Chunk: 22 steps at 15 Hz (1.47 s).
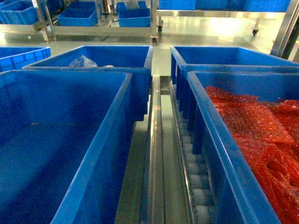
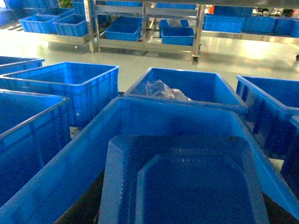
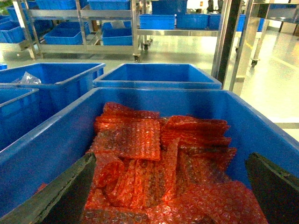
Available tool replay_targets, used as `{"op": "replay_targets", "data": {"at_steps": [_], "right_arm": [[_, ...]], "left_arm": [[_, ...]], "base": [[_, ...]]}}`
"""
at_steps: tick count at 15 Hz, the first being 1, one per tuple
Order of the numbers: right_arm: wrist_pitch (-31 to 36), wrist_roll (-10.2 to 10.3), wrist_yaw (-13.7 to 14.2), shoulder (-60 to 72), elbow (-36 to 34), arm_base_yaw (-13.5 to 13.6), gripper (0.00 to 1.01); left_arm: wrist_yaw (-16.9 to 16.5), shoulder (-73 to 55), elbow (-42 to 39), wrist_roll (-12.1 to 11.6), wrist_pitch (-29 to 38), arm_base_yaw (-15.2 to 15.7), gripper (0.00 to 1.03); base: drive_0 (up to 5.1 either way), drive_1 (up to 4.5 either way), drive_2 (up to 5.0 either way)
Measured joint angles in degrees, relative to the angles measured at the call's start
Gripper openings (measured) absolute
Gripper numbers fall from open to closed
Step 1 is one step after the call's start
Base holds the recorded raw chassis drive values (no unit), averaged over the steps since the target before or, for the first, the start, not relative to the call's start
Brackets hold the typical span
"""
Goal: Pick blue part to blue bin on bottom shelf
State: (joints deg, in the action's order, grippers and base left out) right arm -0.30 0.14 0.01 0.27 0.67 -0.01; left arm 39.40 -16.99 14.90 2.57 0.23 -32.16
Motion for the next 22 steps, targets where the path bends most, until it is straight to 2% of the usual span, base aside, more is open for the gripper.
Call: {"op": "replay_targets", "data": {"at_steps": [7, 8, 9, 10, 11, 14, 15, 16, 17, 20, 21, 22], "right_arm": [[0.0, 0.0, 0.0, 0.0, 0.0, 0.0, 0.98], [0.0, 0.0, 0.0, 0.0, 0.0, 0.0, 0.98], [0.0, 0.0, 0.0, 0.0, 0.0, 0.0, 0.98], [0.0, 0.0, -0.02, 0.0, 0.0, 0.0, 0.98], [-0.02, 0.0, 0.0, 0.0, 0.0, 0.0, 0.98], [-0.02, 0.0, 0.0, 0.0, 0.0, 0.0, 0.98], [0.02, 0.0, -0.02, 0.0, 0.0, 0.0, 0.98], [0.0, 0.0, 0.0, 0.0, 0.0, 0.0, 0.98], [-0.02, 0.0, 0.0, 0.0, 0.0, 0.0, 0.98], [0.02, 0.0, 0.0, 0.0, 0.0, 0.0, 0.98], [0.02, 0.0, -0.02, 0.0, 0.0, 0.0, 0.98], [-0.02, 0.02, 0.02, 0.0, 0.0, 0.0, 0.98]], "left_arm": [[0.0, 0.0, 0.0, 0.0, -0.02, 0.0, 0.44], [0.79, -0.04, -0.09, -0.68, 0.96, -0.24, 0.44], [4.15, -0.22, -0.22, -3.15, 3.56, -1.18, 0.44], [5.2, -0.44, -0.22, -4.7, 3.48, -2.01, 0.44], [5.25, -2.32, -0.24, -5.77, 6.78, -2.93, 0.44], [-6.16, -25.92, 0.04, -6.82, 28.63, 6.58, 0.44], [-10.86, -35.28, 2.12, -5.07, 33.03, 8.52, 0.44], [-13.44, -42.36, 4.5, -2.89, 34.88, 9.25, 0.51], [-13.77, -44.92, 4.72, -1.9, 34.23, 9.35, 0.64], [-13.75, -44.26, 4.55, -1.01, 34.77, 9.4, 1.0], [-15.8, -44.65, 3.3, -1.38, 40.19, 10.25, 0.93], [-19.87, -42.34, 0.0, -1.55, 44.13, 12.63, 0.78]], "base": [[0.0, 0.0, 0.0], [0.0, 0.0, 0.0], [0.0, 0.0, 0.0], [0.0, 0.0, 0.0], [0.0, 0.0, 0.0], [0.0, 0.0, 0.0], [0.0, 0.0, 0.0], [0.0, 0.0, 0.0], [0.0, 0.0, 0.0], [0.0, 0.0, 0.0], [0.0, 0.0, 0.0], [0.0, 0.0, 0.0]]}}
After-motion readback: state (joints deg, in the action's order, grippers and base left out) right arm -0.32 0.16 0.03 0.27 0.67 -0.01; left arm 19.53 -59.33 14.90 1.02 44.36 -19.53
